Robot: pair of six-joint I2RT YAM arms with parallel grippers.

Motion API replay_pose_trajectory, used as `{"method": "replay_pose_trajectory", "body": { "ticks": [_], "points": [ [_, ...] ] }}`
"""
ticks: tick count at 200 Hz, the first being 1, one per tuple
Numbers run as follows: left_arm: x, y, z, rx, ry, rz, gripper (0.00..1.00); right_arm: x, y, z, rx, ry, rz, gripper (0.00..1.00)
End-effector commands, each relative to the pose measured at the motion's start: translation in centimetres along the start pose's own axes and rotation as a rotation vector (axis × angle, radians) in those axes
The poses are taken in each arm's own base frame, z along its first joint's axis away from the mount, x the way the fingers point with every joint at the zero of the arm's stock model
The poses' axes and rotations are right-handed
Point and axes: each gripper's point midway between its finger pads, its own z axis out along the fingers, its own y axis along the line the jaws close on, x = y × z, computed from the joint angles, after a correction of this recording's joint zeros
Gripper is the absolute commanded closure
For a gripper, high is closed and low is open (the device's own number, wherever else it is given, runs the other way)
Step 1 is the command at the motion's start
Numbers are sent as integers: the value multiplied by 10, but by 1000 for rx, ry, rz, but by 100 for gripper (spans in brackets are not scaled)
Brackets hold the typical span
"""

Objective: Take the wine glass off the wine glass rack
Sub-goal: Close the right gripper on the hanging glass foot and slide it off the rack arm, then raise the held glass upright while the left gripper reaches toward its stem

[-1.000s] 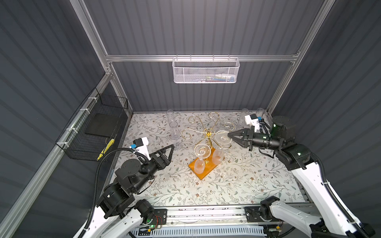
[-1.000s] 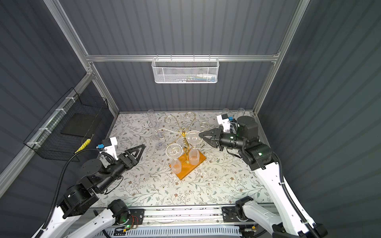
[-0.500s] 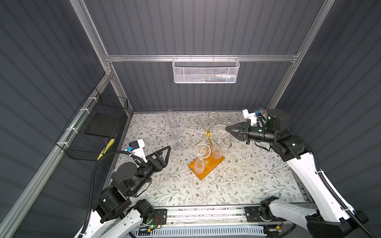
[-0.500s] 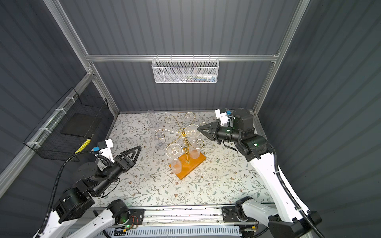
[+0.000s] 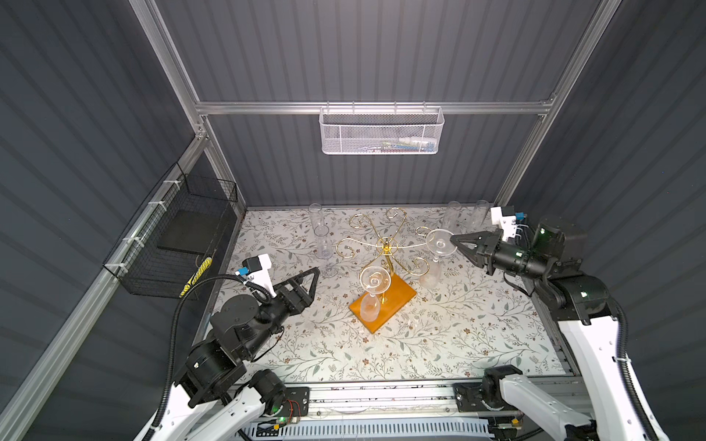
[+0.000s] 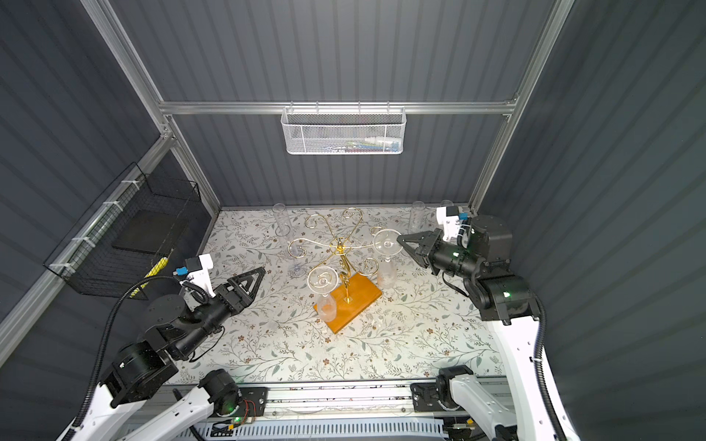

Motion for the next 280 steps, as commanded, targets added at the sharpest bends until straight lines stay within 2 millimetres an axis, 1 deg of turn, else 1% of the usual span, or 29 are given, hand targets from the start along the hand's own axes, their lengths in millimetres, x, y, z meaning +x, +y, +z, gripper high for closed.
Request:
{"method": "replay_pose_trajectory", "body": {
  "ticks": [1, 19, 30, 49, 64, 83, 96, 110, 120, 144, 146, 156, 170, 193, 220, 243, 280],
  "points": [
    [-18, -35, 1, 102, -22, 54, 22, -2, 28, -22, -41, -46, -172, 100],
    [-25, -56, 9, 145, -6, 97, 22, -11, 48, -37, -51, -129, -323, 100],
    [-28, -69, 15, 173, 4, 118, 22, -15, 64, -46, -79, -179, -417, 100],
    [-35, -98, 24, 265, 11, 139, 22, -24, 90, -60, -132, -276, -565, 100],
    [-41, -123, 31, 348, 10, 142, 21, -27, 116, -71, -213, -355, -705, 100],
    [-48, -154, 38, 457, 22, 98, 21, -25, 144, -82, -329, -433, -882, 100],
    [-49, -173, 42, 533, 46, 65, 21, -22, 156, -86, -394, -470, -980, 100],
    [-48, -187, 47, 589, 71, 50, 21, -17, 165, -87, -464, -496, -1077, 100],
    [-47, -193, 53, 615, 86, 26, 20, -12, 171, -89, -523, -516, -1150, 100],
    [-52, -213, 57, 735, 86, -49, 20, 8, 178, -91, -669, -562, -1321, 100],
    [-48, -216, 55, 755, 106, -47, 20, 9, 178, -91, -677, -564, -1330, 100],
    [-47, -222, 56, 782, 126, -46, 20, 14, 179, -89, -712, -574, -1372, 100],
    [-41, -221, 64, 772, 156, -48, 20, 23, 177, -84, -747, -592, -1445, 100],
    [-37, -223, 69, 809, 173, -85, 19, 36, 173, -72, -782, -590, -1520, 100],
    [-34, -233, 72, 880, 203, -118, 19, 55, 169, -59, -848, -555, -1593, 100],
    [-30, -240, 75, 922, 247, -134, 19, 65, 166, -48, -882, -549, -1639, 100],
    [-21, -239, 80, 936, 286, -157, 22, 78, 164, -29, -904, -534, -1709, 100]
  ]
}}
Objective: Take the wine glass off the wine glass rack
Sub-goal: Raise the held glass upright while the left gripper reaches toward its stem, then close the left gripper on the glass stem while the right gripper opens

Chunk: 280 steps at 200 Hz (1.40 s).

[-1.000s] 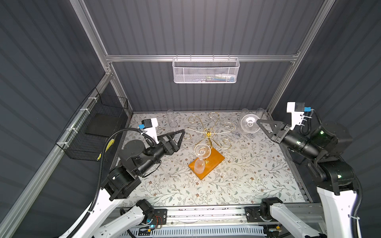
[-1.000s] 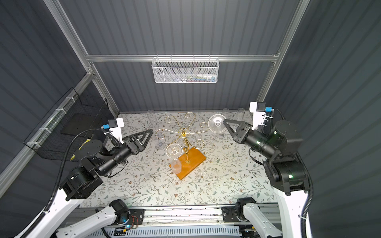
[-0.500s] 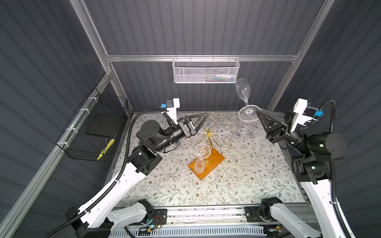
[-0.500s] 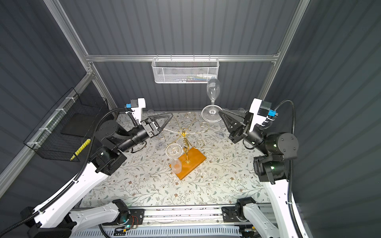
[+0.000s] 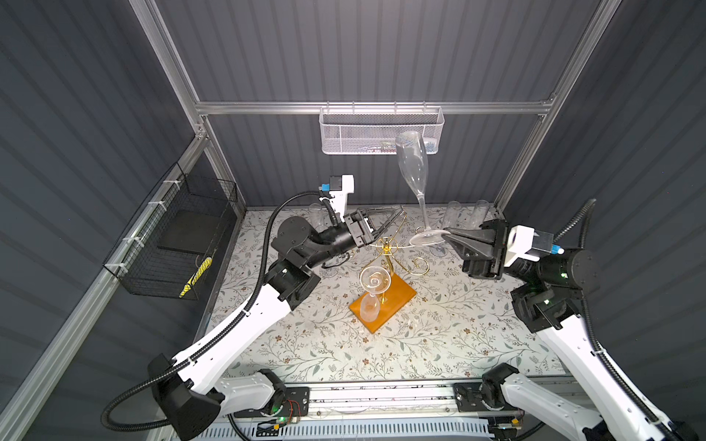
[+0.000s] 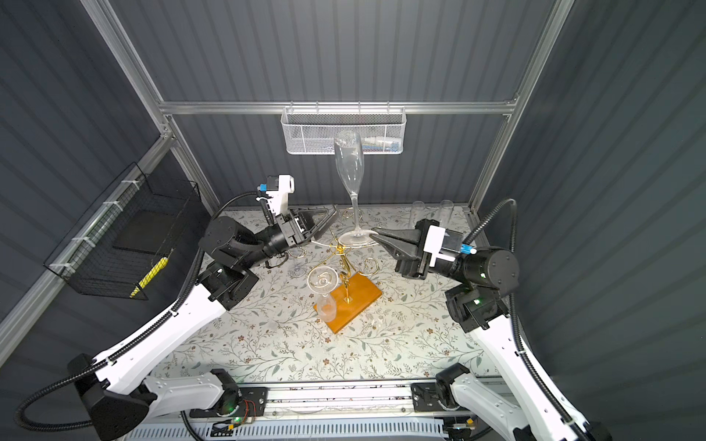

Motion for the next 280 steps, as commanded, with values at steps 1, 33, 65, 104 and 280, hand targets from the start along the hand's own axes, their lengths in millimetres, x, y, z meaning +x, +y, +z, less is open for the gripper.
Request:
{"method": "replay_pose_trajectory", "body": {
  "ticks": [1, 33, 65, 104, 280],
  "points": [
    [-1, -27, -1, 101, 17, 4, 22, -3, 7, 7, -27, -29, -145, 100],
    [2, -32, -5, 131, 19, -2, 24, 7, 9, 16, -43, -27, -168, 100],
    [7, -31, -5, 132, 45, -5, 34, 13, 12, 24, -65, -27, -181, 100],
    [11, -31, -8, 121, 57, -4, 55, 18, 15, 26, -72, -13, -204, 100],
    [-1, -48, -25, 41, -7, 206, 100, 5, -29, 25, 201, 14, 0, 1]
  ]
}}
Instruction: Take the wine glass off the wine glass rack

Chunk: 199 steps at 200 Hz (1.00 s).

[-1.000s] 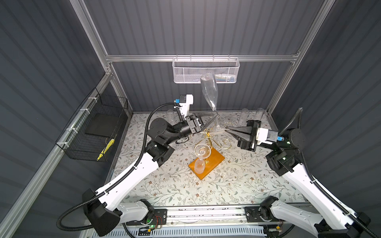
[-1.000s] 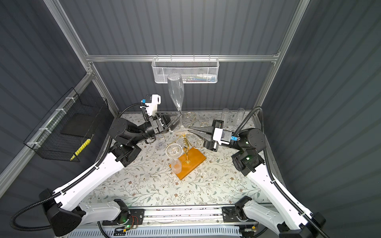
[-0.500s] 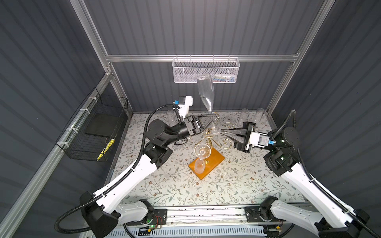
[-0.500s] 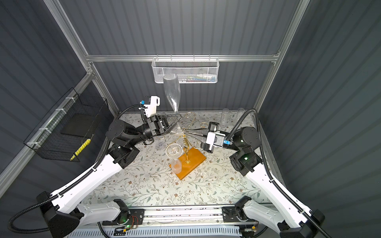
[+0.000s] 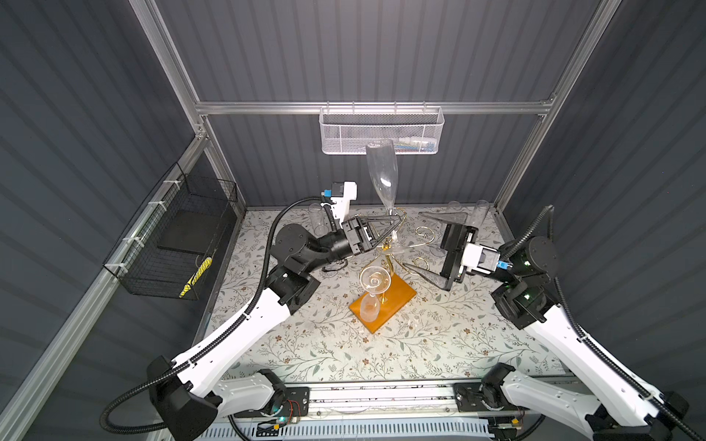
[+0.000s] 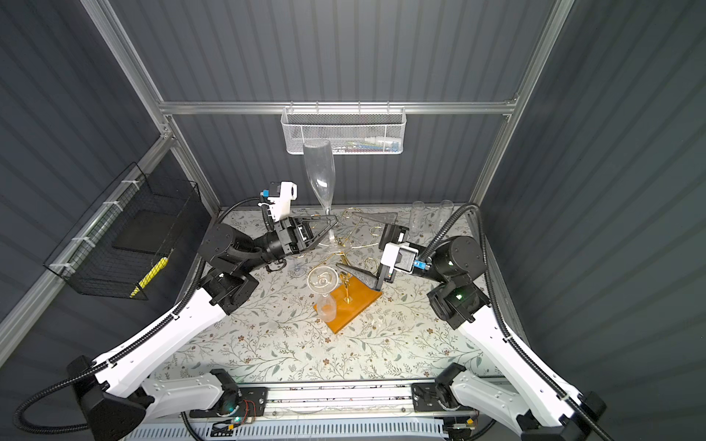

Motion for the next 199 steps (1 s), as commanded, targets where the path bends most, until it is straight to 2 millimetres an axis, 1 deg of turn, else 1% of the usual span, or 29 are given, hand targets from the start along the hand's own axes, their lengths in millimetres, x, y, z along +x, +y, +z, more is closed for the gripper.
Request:
{"method": "replay_pose_trajectory", "body": {
  "ticks": [1, 13, 26, 28, 30, 41, 45, 47, 54, 55, 57, 68, 70, 75, 85, 100, 127, 149, 169, 199],
  "points": [
    [-14, -39, -11, 3, -40, 212, 100, -27, -38, -2, 180, -47, 158, 1],
    [-18, -42, -16, -51, -43, 289, 100, -33, -59, 0, 253, -44, 303, 1],
    [-23, -43, -24, -127, -47, 385, 100, -32, -72, 7, 275, 5, 419, 1],
    [-23, -41, -25, -143, -45, 400, 100, -30, -72, 8, 276, 15, 431, 1],
    [-24, -41, -26, -156, -46, 414, 100, -33, -75, 9, 280, 18, 444, 1],
    [-27, -37, -35, -233, -45, 503, 100, -35, -86, 14, 308, 43, 530, 1],
    [-25, -33, -37, -259, -31, 528, 100, -36, -89, 16, 316, 42, 563, 1],
    [-28, -29, -40, -286, -43, 546, 100, -36, -90, 18, 315, 41, 570, 1],
    [-29, -21, -45, -341, -36, 589, 100, -41, -90, 21, 300, 25, 578, 1],
    [-32, -27, -45, -337, -45, 606, 100, -41, -90, 21, 300, 25, 578, 1],
    [-35, -32, -47, -339, -53, 625, 100, -44, -89, 22, 292, 15, 575, 1],
    [-37, -29, -53, -389, -41, 700, 100, -54, -88, 24, 276, -21, 568, 1],
    [-37, -28, -54, -395, -40, 712, 100, -44, -88, 29, 275, -7, 579, 1],
    [-37, -25, -56, -415, -28, 745, 100, -42, -88, 33, 270, -10, 588, 1],
    [-39, -22, -59, -452, -16, 798, 100, -43, -88, 37, 261, -14, 612, 1],
    [-39, -15, -62, -502, 27, 866, 100, -43, -82, 47, 214, -2, 628, 1],
    [-35, -9, -64, -527, 87, 966, 100, -41, -71, 65, 157, 9, 652, 1],
    [-33, -5, -64, -525, 113, 1006, 100, -40, -65, 76, 124, 7, 672, 1],
    [-29, -3, -62, -514, 139, 1033, 100, -33, -64, 86, 109, 26, 727, 2],
    [-23, 4, -63, -518, 183, 1058, 100, -23, -63, 95, 114, 37, 744, 6]
  ]
}}
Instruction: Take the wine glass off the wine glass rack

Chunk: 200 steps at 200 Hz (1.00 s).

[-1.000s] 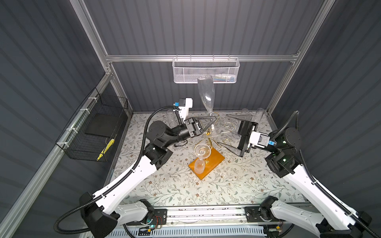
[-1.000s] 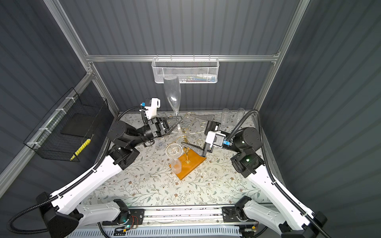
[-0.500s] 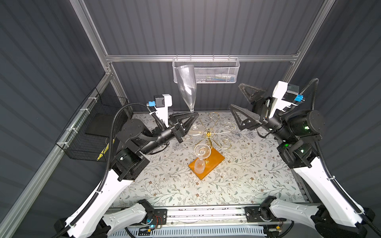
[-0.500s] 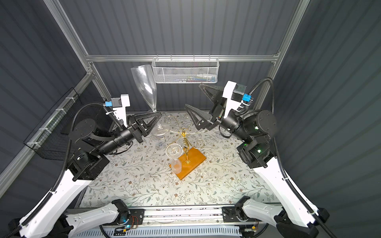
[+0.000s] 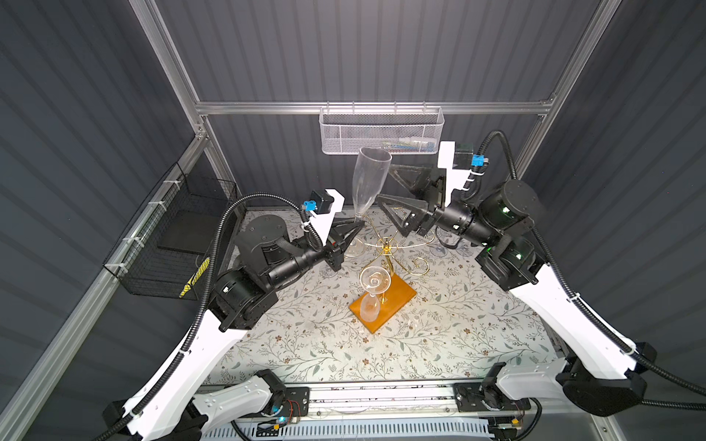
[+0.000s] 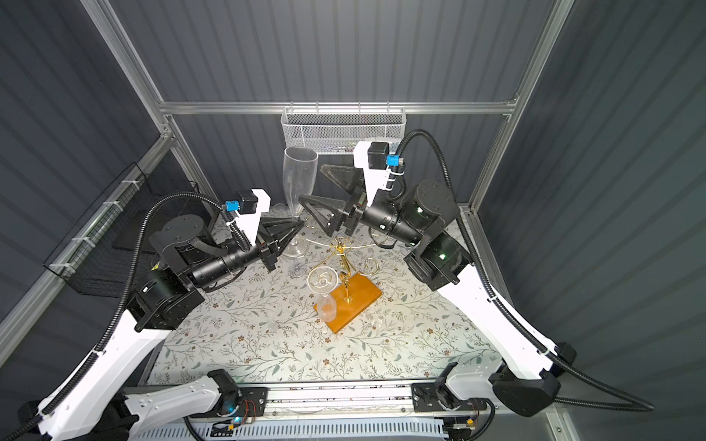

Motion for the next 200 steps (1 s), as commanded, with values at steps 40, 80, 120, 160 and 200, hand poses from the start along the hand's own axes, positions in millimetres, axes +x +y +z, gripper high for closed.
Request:
{"method": "replay_pose_trajectory", "body": {
  "ticks": [40, 80, 120, 160, 200],
  "points": [
    [-4, -5, -4, 19, -2, 119, 100, 2, 0, 12, -17, 7, 56, 12],
    [5, -3, 0, 17, 44, 156, 100, 12, -4, 19, -24, 29, 74, 14],
    [13, -2, 2, 18, 72, 173, 100, 17, -6, 21, -20, 38, 74, 27],
    [11, -2, 1, 11, 57, 175, 100, 19, -7, 19, -19, 30, 63, 44],
    [13, -1, 0, 4, 58, 171, 97, 15, -4, 15, -19, 7, 36, 51]
  ]
}}
